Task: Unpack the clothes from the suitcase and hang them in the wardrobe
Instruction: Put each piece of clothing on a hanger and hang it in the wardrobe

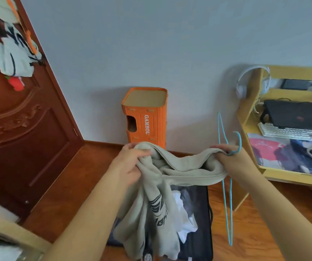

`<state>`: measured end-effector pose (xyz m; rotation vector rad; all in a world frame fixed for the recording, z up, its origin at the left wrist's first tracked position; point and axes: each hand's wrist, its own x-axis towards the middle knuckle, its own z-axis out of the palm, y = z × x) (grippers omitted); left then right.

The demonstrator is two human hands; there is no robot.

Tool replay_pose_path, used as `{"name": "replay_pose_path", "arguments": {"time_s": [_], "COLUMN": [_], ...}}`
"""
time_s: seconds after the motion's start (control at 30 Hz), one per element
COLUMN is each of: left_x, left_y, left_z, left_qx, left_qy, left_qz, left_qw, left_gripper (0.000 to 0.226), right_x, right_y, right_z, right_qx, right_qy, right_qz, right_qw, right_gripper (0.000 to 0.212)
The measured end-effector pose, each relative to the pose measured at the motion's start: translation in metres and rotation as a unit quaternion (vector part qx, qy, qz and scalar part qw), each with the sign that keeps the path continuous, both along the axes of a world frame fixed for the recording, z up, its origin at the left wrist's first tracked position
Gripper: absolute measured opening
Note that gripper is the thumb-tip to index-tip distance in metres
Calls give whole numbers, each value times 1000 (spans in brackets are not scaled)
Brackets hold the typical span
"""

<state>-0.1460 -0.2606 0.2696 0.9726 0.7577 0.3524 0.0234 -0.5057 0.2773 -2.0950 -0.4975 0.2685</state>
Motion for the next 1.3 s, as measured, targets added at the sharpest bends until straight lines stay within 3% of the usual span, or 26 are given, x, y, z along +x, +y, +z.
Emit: {"name": "replay_pose_path", "arguments": {"time_s": [0.07,0.1,0.13,0.17,0.2,0.23,0.27,0.3,0.33,0.4,0.43,0.47,0.53,0.63,0.7,0.83,0.93,1.0,1.1,1.17,1.23,1.3], "left_x": [4,5,6,4,1,-1,0,0,3,7,7,3,-9,-18,-13,0,3,5,9,8,3,-4], "left_y": [6,7,12,14,17,20,24,27,32,40,42,45,51,55,53,52,27,8,-12,-25,-36,-49], "left_z": [3,7,7,10,13,17,20,24,27,34,40,45,57,67,69,67,73,77,83,87,86,88], "left_qx": [192,331,465,561,604,616,617,606,578,465,385,320,245,242,299,451,555,593,593,576,499,391], "left_qy": [134,239,336,405,453,482,492,486,469,399,359,329,299,278,261,290,293,273,231,208,177,132], "left_qz": [-40,-91,-141,-178,-193,-194,-190,-179,-165,-112,-81,-55,-46,-50,-6,12,-44,-71,-92,-89,-69,-59], "left_qw": [971,909,807,700,626,592,584,604,647,783,846,887,921,928,918,844,778,754,766,786,846,909], "left_gripper": [74,75,63,43,26,17,15,15,14,16,18,19,20,18,18,10,6,11,10,8,11,13], "right_x": [-2,-2,-2,-2,-1,0,0,-1,-2,-5,-3,-3,-9,-30,-48,-73,-79,-84,-98,-99,-89,-79], "right_y": [-8,-10,-11,-12,-11,-11,-11,-11,-12,-13,-14,-16,-20,-27,-33,-28,-6,15,44,53,52,46], "right_z": [-6,-11,-17,-25,-35,-45,-52,-56,-59,-57,-53,-46,-25,13,36,56,53,43,23,16,21,26], "right_qx": [8,-1,-10,-21,-35,-49,-71,-89,-101,-119,-117,-96,-21,86,102,69,95,95,40,70,193,235], "right_qy": [93,144,189,217,227,222,208,191,166,77,23,-12,-16,68,109,116,122,151,142,99,87,71], "right_qz": [38,59,78,97,114,128,138,151,165,178,168,158,156,187,240,285,227,187,182,130,42,36], "right_qw": [995,988,979,971,967,965,966,966,967,974,979,983,987,976,959,949,962,966,972,984,977,969], "right_gripper": [22,19,19,20,21,22,24,31,44,61,55,42,21,18,15,9,8,12,11,12,20,20]}}
